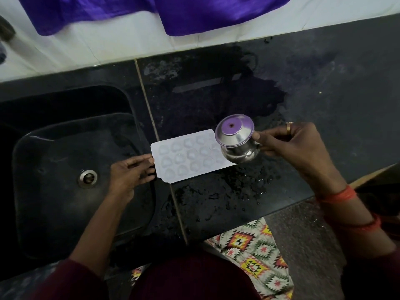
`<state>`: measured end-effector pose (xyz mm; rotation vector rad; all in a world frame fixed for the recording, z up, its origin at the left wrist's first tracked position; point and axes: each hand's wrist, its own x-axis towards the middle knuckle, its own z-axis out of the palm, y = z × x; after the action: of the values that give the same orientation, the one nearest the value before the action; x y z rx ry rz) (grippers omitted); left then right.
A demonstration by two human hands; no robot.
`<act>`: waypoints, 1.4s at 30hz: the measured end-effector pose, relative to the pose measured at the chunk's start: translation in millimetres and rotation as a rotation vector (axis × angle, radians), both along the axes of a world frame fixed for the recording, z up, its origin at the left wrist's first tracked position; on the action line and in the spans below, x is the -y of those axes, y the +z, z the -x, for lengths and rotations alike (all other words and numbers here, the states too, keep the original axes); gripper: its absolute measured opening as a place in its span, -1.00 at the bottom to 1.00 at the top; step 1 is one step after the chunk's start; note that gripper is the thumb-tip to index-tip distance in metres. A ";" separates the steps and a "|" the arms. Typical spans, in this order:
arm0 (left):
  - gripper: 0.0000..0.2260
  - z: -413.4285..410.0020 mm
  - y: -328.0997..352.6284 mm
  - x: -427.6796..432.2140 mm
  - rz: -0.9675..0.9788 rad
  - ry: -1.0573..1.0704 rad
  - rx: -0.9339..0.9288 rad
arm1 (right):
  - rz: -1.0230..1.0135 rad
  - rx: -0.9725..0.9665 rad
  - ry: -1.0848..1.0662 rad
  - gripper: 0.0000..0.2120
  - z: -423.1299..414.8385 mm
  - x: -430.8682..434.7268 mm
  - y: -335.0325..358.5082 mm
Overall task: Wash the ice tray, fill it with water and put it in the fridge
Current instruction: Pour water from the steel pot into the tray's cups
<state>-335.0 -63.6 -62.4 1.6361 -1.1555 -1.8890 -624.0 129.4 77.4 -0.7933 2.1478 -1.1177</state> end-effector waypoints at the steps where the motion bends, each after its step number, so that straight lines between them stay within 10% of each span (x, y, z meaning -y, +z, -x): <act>1: -0.91 -0.7 -0.1 0.0 0.000 0.000 -0.001 | -0.013 -0.021 0.011 -0.63 -0.8 0.5 -0.4; 42: -0.85 -0.9 -5.4 -6.2 -0.014 0.014 -0.015 | -0.074 -0.089 0.026 -0.64 -4.2 4.2 -4.8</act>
<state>-334.2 -57.4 -67.8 1.6305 -1.1240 -1.9014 -619.7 125.3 72.6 -0.8494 2.2317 -1.0011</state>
